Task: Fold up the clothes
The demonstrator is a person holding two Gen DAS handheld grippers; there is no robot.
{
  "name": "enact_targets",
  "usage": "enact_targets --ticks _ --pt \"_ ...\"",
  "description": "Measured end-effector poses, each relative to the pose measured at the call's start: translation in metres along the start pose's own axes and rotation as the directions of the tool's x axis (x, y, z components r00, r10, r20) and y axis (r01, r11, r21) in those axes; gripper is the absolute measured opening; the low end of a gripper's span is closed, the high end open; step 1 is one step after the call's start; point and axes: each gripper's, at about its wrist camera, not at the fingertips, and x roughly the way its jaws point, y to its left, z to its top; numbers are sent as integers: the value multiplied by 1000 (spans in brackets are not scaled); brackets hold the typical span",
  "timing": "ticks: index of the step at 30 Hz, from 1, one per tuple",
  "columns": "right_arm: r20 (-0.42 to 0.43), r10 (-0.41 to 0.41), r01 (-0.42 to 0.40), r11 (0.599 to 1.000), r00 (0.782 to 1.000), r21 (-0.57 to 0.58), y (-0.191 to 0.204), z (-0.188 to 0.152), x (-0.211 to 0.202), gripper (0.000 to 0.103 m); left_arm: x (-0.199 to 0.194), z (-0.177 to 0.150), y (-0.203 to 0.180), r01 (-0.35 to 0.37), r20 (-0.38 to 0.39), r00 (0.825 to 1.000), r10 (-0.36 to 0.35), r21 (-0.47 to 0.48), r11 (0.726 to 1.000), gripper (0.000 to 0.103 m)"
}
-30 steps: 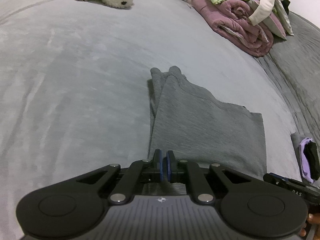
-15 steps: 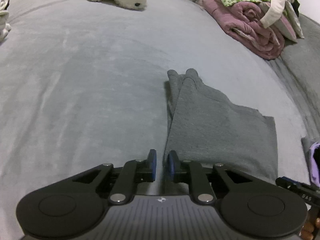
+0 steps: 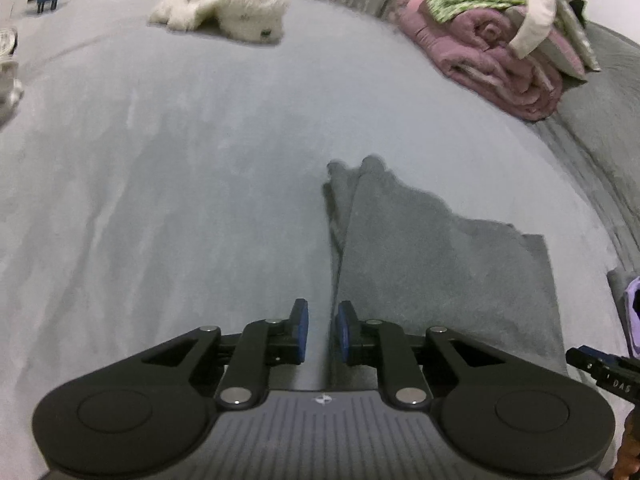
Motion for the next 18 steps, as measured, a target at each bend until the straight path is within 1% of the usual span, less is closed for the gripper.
enact_targets --ticks 2,5,9,14,18 --pt "40 23 -23 1000 999 3 1 1 -7 33 -6 -1 -5 25 32 999 -25 26 999 15" --pt "82 99 -99 995 992 -1 8 1 -16 33 -12 -3 -13 77 65 995 -81 63 995 15" --pt "60 213 -212 977 975 -17 27 -1 -14 33 -17 -8 -31 147 80 984 -160 146 978 15" --pt "51 301 -298 952 952 -68 55 0 -12 33 -15 -18 -55 216 68 969 -237 230 949 15" --pt "10 337 -336 940 941 -59 70 2 -1 33 2 -22 -68 260 0 964 -266 218 941 15"
